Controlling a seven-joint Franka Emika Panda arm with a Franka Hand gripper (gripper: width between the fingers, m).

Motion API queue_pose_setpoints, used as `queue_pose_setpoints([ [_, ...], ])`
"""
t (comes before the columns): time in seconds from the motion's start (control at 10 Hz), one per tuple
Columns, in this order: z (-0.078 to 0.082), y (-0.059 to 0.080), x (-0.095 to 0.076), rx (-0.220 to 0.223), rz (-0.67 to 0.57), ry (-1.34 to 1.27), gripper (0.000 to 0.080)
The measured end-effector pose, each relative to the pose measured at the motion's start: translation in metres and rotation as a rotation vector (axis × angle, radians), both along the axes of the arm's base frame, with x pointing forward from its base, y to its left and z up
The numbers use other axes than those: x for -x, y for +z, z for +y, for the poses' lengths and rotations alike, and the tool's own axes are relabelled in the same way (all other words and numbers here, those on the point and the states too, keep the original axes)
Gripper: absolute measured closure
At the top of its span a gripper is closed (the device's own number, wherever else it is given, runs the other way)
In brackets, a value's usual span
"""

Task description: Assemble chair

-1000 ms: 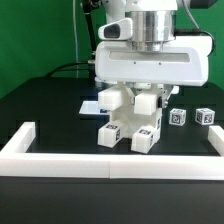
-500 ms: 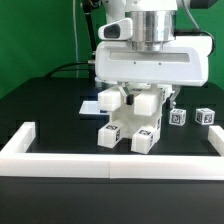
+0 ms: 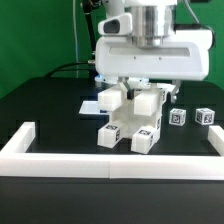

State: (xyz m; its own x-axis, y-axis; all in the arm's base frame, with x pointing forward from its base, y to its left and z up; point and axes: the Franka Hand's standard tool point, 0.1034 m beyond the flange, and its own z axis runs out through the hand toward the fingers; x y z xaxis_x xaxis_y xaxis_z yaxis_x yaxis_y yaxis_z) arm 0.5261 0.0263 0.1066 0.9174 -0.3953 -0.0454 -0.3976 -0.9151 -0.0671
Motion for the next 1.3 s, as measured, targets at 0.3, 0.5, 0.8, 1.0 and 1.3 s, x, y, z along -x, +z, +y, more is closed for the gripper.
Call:
queue_pose_setpoints([
  [0.3, 0.021, 0.023, 0.013, -0.025, 0.008, -0.071, 0.0150],
  [0.5, 0.034, 0.027, 0.013, -0.020, 0.004, -0.060, 0.0150],
  [0.8, 0.034, 0.025, 0.009, -0.014, -0.018, -0.058, 0.0150],
  [1.0, 0.029, 0.026, 0.017, -0.018, -0.018, -0.044, 0.0150],
  [1.3, 0.012, 0.027, 0.033, -0.022, -0.015, -0.005, 0.0150],
])
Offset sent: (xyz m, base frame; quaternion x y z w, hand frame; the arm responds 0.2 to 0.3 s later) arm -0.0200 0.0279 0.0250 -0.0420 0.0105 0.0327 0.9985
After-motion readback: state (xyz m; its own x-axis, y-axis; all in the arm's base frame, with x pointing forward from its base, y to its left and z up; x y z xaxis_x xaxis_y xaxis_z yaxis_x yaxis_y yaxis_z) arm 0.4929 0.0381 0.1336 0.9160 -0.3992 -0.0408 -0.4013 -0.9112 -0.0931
